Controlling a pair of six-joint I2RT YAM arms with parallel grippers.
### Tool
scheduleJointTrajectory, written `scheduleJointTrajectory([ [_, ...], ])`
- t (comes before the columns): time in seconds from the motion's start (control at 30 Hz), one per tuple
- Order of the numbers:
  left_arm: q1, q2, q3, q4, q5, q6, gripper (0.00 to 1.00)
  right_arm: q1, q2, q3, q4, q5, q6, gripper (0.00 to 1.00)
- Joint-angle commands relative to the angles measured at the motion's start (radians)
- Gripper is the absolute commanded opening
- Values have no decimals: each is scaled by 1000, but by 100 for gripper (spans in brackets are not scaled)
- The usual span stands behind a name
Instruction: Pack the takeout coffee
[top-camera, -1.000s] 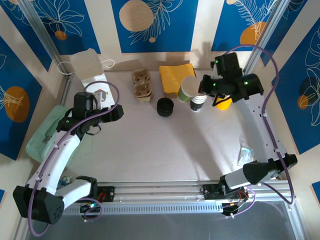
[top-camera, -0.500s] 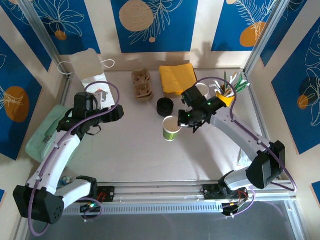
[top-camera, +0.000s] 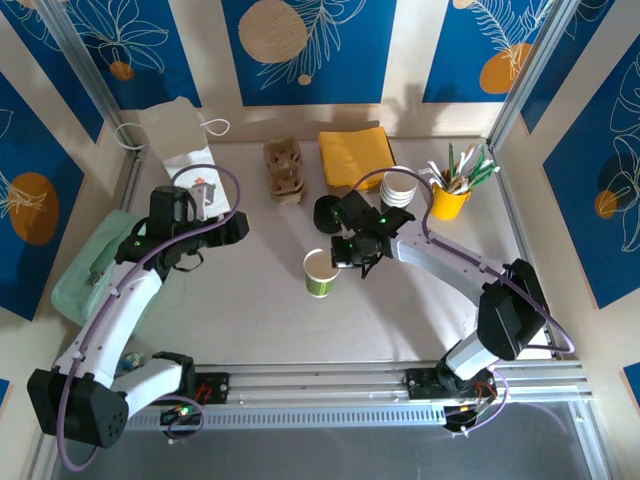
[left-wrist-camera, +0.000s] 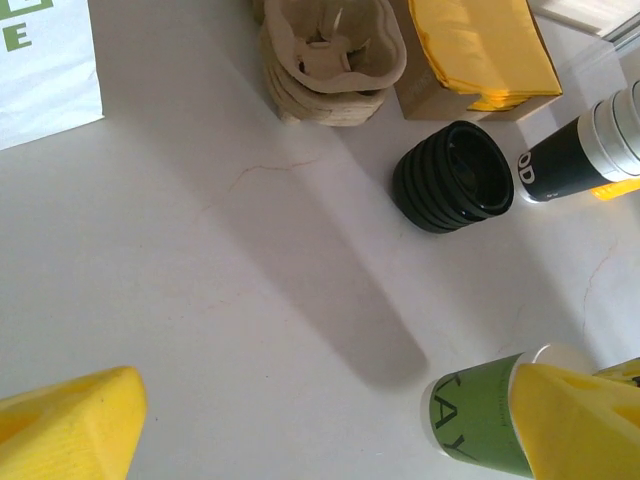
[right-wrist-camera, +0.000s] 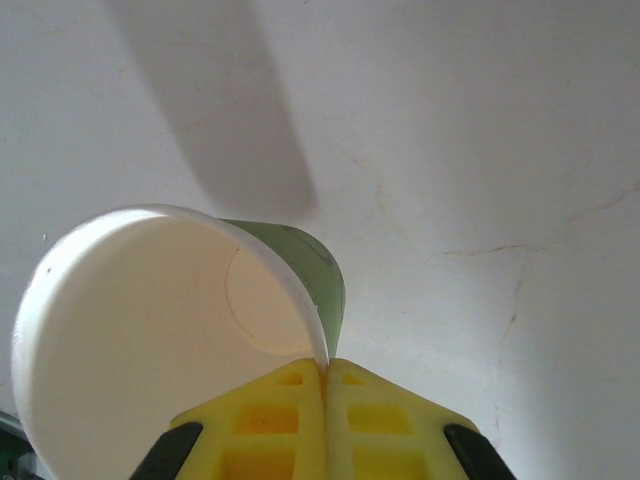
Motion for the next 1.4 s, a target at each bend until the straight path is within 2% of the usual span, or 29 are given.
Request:
scheduleJointTrajectory([
  [0.0,-11,5,-5,29,26,7,94,15,18,-6,15,18,14,0],
  [0.63,-11,1,0,20,22,16,94,59,56,-6,6,77,1,2],
  [1.1,-13,-5,-2,14,21,18,94,78,60,15,-8,59,15,9],
  [1.37,-12,-4,0,13,33,16,94,80,29,42,-32,48,18,22],
])
